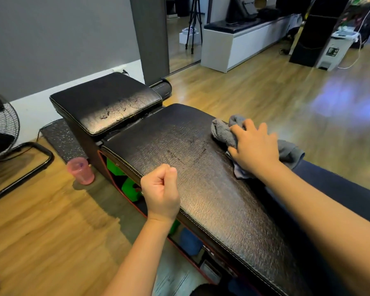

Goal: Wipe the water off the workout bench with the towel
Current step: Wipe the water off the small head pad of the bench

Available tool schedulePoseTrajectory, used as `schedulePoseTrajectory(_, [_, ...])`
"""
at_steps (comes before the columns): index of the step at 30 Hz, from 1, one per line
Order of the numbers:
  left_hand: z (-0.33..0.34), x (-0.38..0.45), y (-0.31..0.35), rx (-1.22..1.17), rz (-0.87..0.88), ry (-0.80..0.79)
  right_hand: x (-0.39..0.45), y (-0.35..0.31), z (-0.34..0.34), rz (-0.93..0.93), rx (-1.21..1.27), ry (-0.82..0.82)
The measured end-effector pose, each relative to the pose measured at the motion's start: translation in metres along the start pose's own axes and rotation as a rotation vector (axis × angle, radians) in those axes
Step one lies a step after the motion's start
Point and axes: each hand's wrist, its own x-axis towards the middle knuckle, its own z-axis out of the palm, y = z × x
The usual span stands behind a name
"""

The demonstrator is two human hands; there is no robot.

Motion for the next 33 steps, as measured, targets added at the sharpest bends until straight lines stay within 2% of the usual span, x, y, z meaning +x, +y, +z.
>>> schedulePoseTrajectory(6, [0.000, 0.003, 0.003, -0.187, -0.149, 0.126, -0.083, -0.048, -0.042, -0.326, 0.136, 0.026])
schedulePoseTrajectory(10, [-0.018, 0.006, 0.005, -0.199, -0.192, 0.167, -0.140, -0.075, -0.068, -0.509, 0.199, -0.035])
schedulePoseTrajectory(14, [-0.035, 0.022, 0.003, -0.090, -0.077, 0.110, -0.130, -0.067, -0.068, -0.524, 0.250, -0.024])
schedulePoseTrajectory(17, [-0.030, 0.040, 0.003, 0.029, 0.020, 0.021, -0.095, -0.064, -0.053, -0.503, 0.190, 0.017])
schedulePoseTrajectory(22, [-0.034, 0.050, -0.013, 0.237, 0.058, -0.282, -0.005, -0.054, -0.021, -0.194, 0.098, -0.024])
schedulePoseTrajectory(25, [-0.040, 0.064, -0.018, 0.344, 0.058, -0.373, 0.016, -0.056, -0.015, -0.098, 0.070, -0.025])
schedulePoseTrajectory(28, [-0.042, 0.082, -0.021, 0.347, 0.087, -0.338, -0.003, -0.069, -0.024, -0.167, 0.054, 0.000])
schedulePoseTrajectory(33, [-0.042, 0.101, -0.030, 0.316, 0.081, -0.334, -0.083, -0.103, -0.057, -0.425, 0.135, 0.005])
